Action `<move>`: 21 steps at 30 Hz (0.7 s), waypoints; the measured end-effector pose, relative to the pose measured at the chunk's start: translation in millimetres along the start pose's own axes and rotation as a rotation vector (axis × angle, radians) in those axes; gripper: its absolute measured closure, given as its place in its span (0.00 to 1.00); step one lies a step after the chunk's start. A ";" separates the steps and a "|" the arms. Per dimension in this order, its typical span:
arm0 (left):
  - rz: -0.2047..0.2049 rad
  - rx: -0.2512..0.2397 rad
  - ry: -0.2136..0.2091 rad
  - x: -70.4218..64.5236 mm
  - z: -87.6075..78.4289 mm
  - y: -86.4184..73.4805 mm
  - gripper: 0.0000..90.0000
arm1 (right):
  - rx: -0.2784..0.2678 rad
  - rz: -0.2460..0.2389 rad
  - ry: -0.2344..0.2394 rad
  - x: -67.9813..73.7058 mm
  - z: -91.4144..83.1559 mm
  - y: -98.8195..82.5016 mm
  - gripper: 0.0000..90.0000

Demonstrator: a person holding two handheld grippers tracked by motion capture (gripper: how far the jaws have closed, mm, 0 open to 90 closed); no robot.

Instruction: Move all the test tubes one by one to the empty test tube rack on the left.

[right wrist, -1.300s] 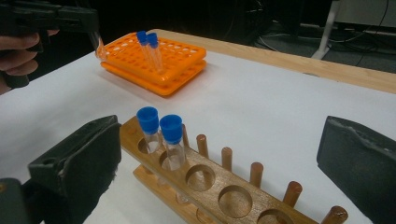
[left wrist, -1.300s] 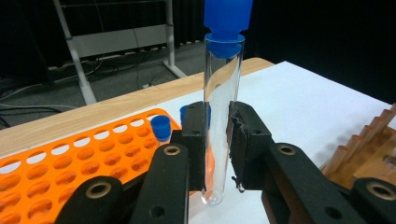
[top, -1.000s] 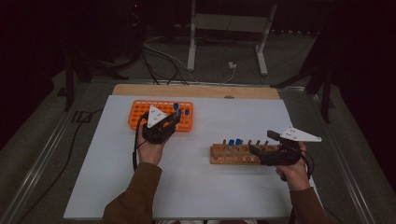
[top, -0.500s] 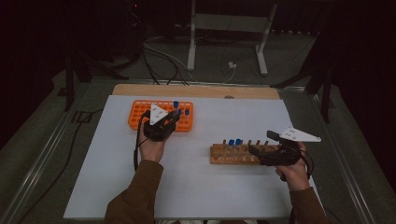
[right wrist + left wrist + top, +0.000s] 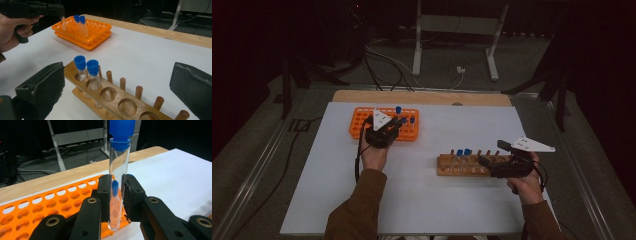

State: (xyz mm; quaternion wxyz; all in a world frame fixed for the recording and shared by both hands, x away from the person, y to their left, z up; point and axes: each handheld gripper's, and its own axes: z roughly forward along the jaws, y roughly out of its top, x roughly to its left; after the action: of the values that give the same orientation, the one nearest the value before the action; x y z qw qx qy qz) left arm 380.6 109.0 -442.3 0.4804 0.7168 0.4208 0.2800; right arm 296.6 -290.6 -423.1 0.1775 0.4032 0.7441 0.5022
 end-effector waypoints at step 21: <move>-0.089 0.006 0.069 15.6 29.9 -11.4 0.87 | -0.010 0.000 0.002 0.4 0.6 -0.1 0.00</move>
State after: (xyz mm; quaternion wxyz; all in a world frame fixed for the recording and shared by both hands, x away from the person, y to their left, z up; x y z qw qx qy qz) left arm 408.5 111.1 -464.2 0.4755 0.6888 0.4694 0.2815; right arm 296.6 -290.0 -423.4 0.1789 0.4019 0.7418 0.5061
